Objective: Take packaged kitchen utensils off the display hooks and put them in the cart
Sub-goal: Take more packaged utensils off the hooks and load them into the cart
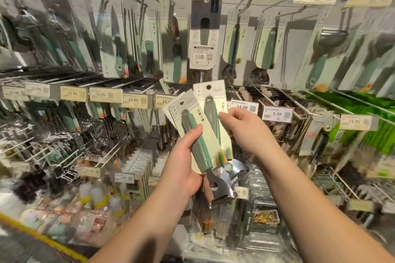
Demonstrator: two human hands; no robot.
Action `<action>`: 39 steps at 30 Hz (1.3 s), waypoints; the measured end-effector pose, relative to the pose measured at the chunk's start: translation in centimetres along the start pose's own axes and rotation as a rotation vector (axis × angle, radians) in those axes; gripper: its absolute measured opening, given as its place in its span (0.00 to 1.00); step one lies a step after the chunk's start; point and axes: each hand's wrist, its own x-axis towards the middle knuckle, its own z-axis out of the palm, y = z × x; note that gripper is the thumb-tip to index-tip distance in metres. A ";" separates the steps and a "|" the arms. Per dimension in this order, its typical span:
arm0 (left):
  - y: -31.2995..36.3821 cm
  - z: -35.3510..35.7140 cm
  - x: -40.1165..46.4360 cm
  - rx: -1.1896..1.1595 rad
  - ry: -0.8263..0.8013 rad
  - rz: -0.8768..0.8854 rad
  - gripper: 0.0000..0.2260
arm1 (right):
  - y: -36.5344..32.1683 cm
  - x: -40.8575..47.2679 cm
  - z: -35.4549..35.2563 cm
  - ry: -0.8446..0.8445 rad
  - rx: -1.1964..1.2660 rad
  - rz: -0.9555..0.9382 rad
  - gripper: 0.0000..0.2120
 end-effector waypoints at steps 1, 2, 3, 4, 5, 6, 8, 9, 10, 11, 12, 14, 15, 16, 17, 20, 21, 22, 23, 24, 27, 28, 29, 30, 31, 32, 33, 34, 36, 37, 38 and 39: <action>0.0 -0.4 0.0 -0.008 -0.003 -0.002 0.13 | 0.1 -0.2 0.1 0.020 0.017 0.018 0.16; 0.1 -0.7 -0.1 -0.019 -0.002 -0.010 0.13 | 0.1 -0.4 0.3 0.037 0.028 0.028 0.16; 0.1 -0.9 -0.1 -0.029 0.005 -0.019 0.12 | 0.1 -0.6 0.4 0.046 0.025 0.034 0.16; 0.2 -1.2 -0.1 -0.038 0.020 -0.024 0.12 | 0.1 -0.7 0.5 0.052 0.021 0.038 0.16; 0.3 -1.4 -0.2 -0.044 0.038 -0.025 0.13 | 0.0 -0.9 0.6 0.059 0.031 0.043 0.15; 0.3 -1.7 -0.1 -0.048 0.057 -0.018 0.15 | -0.1 -1.0 0.8 0.071 0.059 0.051 0.15; 0.6 -2.3 0.1 -0.045 0.087 0.010 0.17 | -0.3 -1.3 1.1 0.097 0.138 0.060 0.13; 0.8 -2.5 0.1 -0.041 0.097 0.030 0.18 | -0.3 -1.4 1.3 0.111 0.162 0.057 0.13; 1.0 -2.7 0.1 -0.035 0.100 0.049 0.20 | -0.3 -1.4 1.4 0.123 0.168 0.051 0.13; 1.2 -2.9 0.2 -0.029 0.101 0.064 0.21 | -0.3 -1.5 1.5 0.136 0.164 0.046 0.14; 1.3 -3.1 0.2 -0.024 0.101 0.082 0.23 | -0.2 -1.5 1.5 0.150 0.159 0.040 0.15; 1.5 -3.3 0.1 -0.024 0.110 0.110 0.23 | -0.2 -1.4 1.4 0.173 0.160 0.033 0.18; 1.7 -3.5 0.1 -0.028 0.109 0.117 0.22 | -0.2 -1.4 1.2 0.174 0.163 0.030 0.18; 1.8 -3.6 0.0 -0.039 0.109 0.119 0.20 | -0.1 -1.3 1.2 0.170 0.153 0.033 0.18; 1.9 -3.8 0.0 -0.054 0.112 0.120 0.19 | 0.0 -1.2 1.0 0.166 0.138 0.037 0.18; 2.5 -3.9 -0.1 -0.080 0.105 0.122 0.17 | 0.3 -0.6 0.4 0.171 0.155 0.030 0.18; 2.7 -3.8 -0.2 -0.091 0.085 0.125 0.15 | 0.1 -0.6 0.1 0.174 0.175 0.030 0.19; 3.0 -3.8 -0.2 -0.090 0.065 0.132 0.12 | 0.1 -0.5 -0.2 0.172 0.180 0.032 0.19; 3.3 -3.7 -0.3 -0.083 0.047 0.138 0.09 | -0.1 -0.4 -0.6 0.170 0.177 0.030 0.19; 3.5 -3.6 -0.3 -0.075 0.039 0.147 0.09 | -0.2 -0.3 -1.0 0.175 0.178 0.027 0.18; 4.5 -3.1 0.1 -0.047 0.071 0.176 0.13 | -0.8 0.4 -2.0 0.209 0.232 0.005 0.13; 4.9 -2.8 0.2 -0.040 0.067 0.187 0.13 | -1.0 0.6 -2.4 0.215 0.232 0.004 0.13; 5.1 -2.5 0.3 -0.037 0.054 0.193 0.12 | -1.3 0.8 -2.9 0.220 0.207 0.002 0.13; 5.4 -2.0 0.5 -0.041 0.038 0.197 0.11 | -1.5 1.2 -3.4 0.221 0.173 0.003 0.13; 5.7 -1.6 0.6 -0.050 0.023 0.202 0.11 | -1.7 1.5 -3.9 0.226 0.149 0.001 0.14; 5.9 -1.2 0.8 -0.054 0.009 0.204 0.12 | -1.8 2.2 -4.5 0.232 0.138 0.005 0.14; 6.1 -0.7 0.9 -0.056 -0.012 0.204 0.13 | -2.0 2.7 -5.1 0.238 0.132 0.005 0.15; 6.3 -0.3 1.1 -0.049 -0.024 0.203 0.13 | -2.0 3.4 -5.7 0.239 0.119 0.008 0.14; 6.5 0.5 1.4 -0.043 -0.042 0.204 0.13 | -2.2 4.8 -6.7 0.250 0.103 0.007 0.13; 6.6 0.9 1.5 -0.040 -0.038 0.209 0.14 | -2.5 5.4 -7.1 0.257 0.113 0.000 0.13; 6.8 1.4 1.6 -0.036 -0.042 0.215 0.15 | -2.6 6.2 -7.4 0.262 0.117 -0.003 0.14; 6.8 1.7 1.7 -0.029 -0.057 0.218 0.14 | -2.8 6.7 -7.7 0.271 0.113 -0.015 0.14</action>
